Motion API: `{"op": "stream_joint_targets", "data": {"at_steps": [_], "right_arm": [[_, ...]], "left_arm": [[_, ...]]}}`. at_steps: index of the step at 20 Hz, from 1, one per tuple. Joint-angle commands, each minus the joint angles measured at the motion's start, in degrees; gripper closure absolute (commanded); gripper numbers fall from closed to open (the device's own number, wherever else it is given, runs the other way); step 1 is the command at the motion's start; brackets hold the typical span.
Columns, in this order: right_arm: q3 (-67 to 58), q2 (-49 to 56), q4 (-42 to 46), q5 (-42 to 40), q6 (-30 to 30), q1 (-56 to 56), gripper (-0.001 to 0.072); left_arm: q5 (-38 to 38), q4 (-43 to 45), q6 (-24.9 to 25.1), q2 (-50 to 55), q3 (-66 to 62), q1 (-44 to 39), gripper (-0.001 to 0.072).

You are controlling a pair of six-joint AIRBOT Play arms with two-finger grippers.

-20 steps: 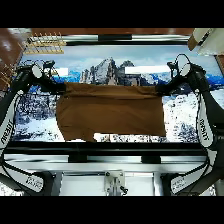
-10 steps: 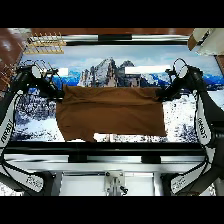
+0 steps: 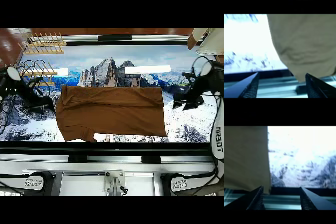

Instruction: Fold the shirts.

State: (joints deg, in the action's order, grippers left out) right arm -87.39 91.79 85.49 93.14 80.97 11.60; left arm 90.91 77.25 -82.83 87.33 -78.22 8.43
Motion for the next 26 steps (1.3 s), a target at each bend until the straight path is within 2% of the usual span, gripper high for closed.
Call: {"op": "stream_joint_targets", "data": {"at_steps": [1,3,6,8,12,13,14,15,16,17,19,21,23,26], "right_arm": [[9.3,-6.7,-3.6,0.0,-0.7,5.9,0.0143],[14.5,-8.8,-6.9,-1.0,-2.6,7.6,0.0143],[16.5,-9.5,-12.0,-3.1,-3.3,8.0,0.0143],[16.5,-9.5,-15.5,-4.9,-3.2,8.0,0.0143],[16.5,-9.5,-16.1,-4.5,-2.5,8.0,0.0143],[16.5,-9.5,-15.7,-4.2,-2.1,8.0,0.0143],[16.6,-9.5,-14.5,-3.9,-1.6,8.0,0.0143],[17.0,-9.5,-12.7,-3.6,-1.0,8.0,0.0132],[18.4,-9.5,-10.4,-3.1,-0.7,8.1,0.0065],[20.6,-9.5,-9.8,-3.1,-0.7,8.3,0.0047],[26.8,-9.5,-12.2,-4.3,-1.8,9.4,0.0048],[32.3,-9.4,-14.7,-8.8,-1.5,9.7,0.0048],[35.2,-9.4,-17.7,-13.1,-1.5,9.7,0.0049],[37.2,-9.4,-17.6,-14.5,-1.5,9.6,0.0050]], "left_arm": [[-8.4,-5.9,0.4,-11.3,20.7,4.4,0.0066],[-14.9,-12.8,4.4,-16.3,32.2,6.7,0.0066],[-22.0,-18.6,7.8,-18.2,40.3,7.2,0.0069],[-24.5,-21.5,8.3,-17.2,43.1,6.3,0.0111],[-30.5,-24.3,8.2,-15.7,44.9,3.0,0.0113],[-31.2,-24.4,8.2,-15.2,44.8,2.2,0.0165],[-31.8,-24.4,8.2,-15.2,44.8,1.5,0.0340],[-31.8,-24.4,8.3,-15.3,44.7,0.9,0.0485],[-31.3,-24.4,9.0,-15.3,44.7,0.5,0.0600],[-30.1,-24.4,10.3,-15.3,44.7,0.5,0.0670],[-28.2,-24.3,11.7,-15.5,44.7,0.5,0.0679],[-27.8,-24.3,11.9,-15.5,44.7,0.5,0.0679],[-27.8,-24.3,12.6,-15.5,44.7,0.5,0.0679],[-27.4,-24.4,12.6,-15.5,44.7,0.5,0.0679]]}}
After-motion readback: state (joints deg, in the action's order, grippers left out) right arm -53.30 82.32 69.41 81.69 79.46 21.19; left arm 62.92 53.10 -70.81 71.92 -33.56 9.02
